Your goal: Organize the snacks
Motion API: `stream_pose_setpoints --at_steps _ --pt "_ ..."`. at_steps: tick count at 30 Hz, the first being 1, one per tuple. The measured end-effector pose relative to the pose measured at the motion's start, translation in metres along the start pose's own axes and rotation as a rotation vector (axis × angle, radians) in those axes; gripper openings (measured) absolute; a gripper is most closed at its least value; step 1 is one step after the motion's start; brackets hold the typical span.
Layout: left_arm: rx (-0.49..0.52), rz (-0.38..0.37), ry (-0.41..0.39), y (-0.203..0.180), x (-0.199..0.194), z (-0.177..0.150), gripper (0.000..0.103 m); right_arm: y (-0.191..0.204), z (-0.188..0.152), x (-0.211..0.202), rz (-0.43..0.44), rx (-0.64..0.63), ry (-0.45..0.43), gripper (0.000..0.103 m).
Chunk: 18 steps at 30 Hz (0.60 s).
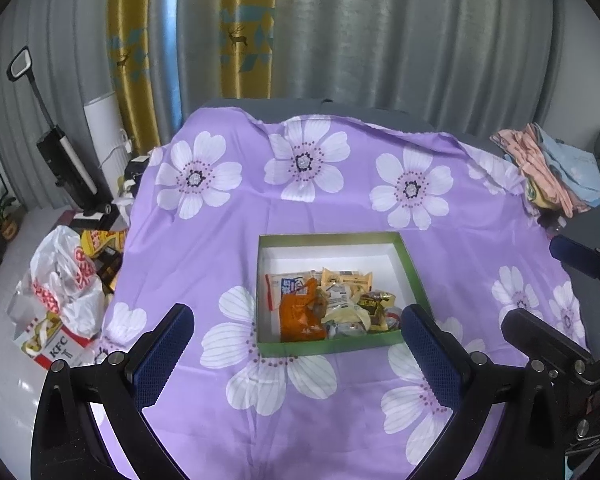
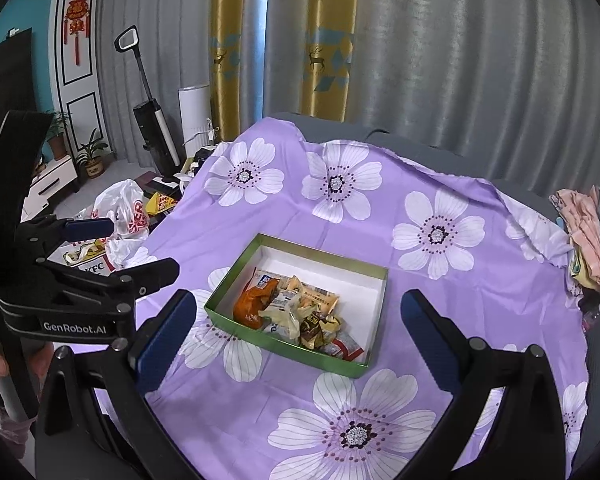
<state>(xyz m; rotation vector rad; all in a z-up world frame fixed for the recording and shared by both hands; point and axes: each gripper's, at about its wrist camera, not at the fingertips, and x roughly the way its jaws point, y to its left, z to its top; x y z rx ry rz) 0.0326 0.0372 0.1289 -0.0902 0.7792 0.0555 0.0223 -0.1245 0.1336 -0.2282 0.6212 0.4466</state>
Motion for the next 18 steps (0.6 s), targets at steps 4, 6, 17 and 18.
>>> stream_pose_setpoints --at_steps 4,6,17,18 --pt "-0.004 -0.002 0.000 0.0000 0.0013 0.0007 0.103 0.0001 0.0019 0.0021 0.008 0.004 0.000 0.103" --pt "-0.004 -0.009 -0.006 0.0003 0.0008 0.0009 0.103 0.0003 0.0023 0.0033 0.008 0.003 0.002 0.103" --pt "-0.004 -0.005 -0.004 0.0033 0.0090 0.0065 0.103 0.0009 0.0021 0.0072 0.013 0.001 0.007 0.103" --pt "-0.004 -0.001 -0.006 0.0028 0.0087 0.0064 0.103 0.0006 0.0026 0.0079 0.012 -0.001 0.007 0.103"
